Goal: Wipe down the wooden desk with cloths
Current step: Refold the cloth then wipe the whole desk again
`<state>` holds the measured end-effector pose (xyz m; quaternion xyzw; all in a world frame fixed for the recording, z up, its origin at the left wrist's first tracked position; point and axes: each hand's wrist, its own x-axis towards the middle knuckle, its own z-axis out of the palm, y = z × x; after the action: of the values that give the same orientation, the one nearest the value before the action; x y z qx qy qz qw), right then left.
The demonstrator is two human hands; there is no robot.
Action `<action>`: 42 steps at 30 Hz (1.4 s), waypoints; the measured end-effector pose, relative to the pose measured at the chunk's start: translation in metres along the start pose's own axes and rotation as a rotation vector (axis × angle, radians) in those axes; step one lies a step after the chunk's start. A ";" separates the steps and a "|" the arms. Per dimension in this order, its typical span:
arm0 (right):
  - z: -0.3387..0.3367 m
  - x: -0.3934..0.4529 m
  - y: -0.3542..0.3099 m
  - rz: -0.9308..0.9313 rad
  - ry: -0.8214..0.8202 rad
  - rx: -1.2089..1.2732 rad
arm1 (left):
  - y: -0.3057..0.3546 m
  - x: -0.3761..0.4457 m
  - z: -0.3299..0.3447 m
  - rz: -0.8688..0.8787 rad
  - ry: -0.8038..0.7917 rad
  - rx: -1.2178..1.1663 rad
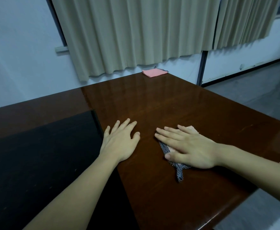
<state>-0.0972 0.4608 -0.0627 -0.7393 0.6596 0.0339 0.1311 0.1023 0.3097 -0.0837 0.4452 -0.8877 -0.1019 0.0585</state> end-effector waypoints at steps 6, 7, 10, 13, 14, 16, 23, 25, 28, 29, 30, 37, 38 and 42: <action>-0.017 0.055 0.065 0.213 0.063 -0.033 | -0.001 0.001 -0.001 0.002 -0.002 0.002; -0.021 0.066 0.077 0.274 0.072 -0.046 | -0.001 0.001 -0.001 0.003 -0.001 0.003; -0.029 0.095 0.099 0.410 0.091 -0.040 | 0.000 0.001 -0.001 0.001 0.001 0.003; -0.028 0.103 0.093 0.427 0.099 -0.030 | 0.000 0.000 -0.001 -0.003 0.003 0.010; -0.027 0.100 0.087 0.399 0.096 -0.030 | 0.001 0.000 -0.001 -0.002 0.002 0.010; -0.022 0.084 0.070 0.308 0.089 -0.034 | 0.003 0.000 -0.002 0.000 -0.008 0.009; 0.005 -0.007 0.023 0.023 0.062 -0.012 | 0.013 0.007 -0.010 0.011 -0.044 0.032; 0.005 -0.013 0.028 0.031 0.045 0.006 | 0.025 0.010 -0.009 0.037 -0.043 0.015; -0.002 0.002 0.047 0.087 0.048 0.010 | 0.047 0.015 -0.004 0.068 -0.068 -0.016; -0.005 0.010 0.058 0.122 0.060 0.004 | 0.053 0.017 -0.003 0.076 -0.080 -0.019; -0.009 0.020 0.071 0.163 0.073 -0.004 | 0.059 0.019 -0.001 0.082 -0.089 -0.018; -0.031 0.067 0.139 0.451 0.088 -0.035 | 0.076 0.031 0.009 0.077 -0.093 -0.031; -0.031 0.069 0.139 0.463 0.090 -0.034 | 0.076 0.032 0.010 0.073 -0.090 -0.033; -0.023 0.055 0.118 0.370 0.084 -0.020 | 0.075 0.031 0.014 0.071 -0.080 -0.018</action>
<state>-0.2087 0.3905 -0.0703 -0.6072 0.7889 0.0330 0.0879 0.0228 0.3300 -0.0792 0.4083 -0.9036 -0.1256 0.0306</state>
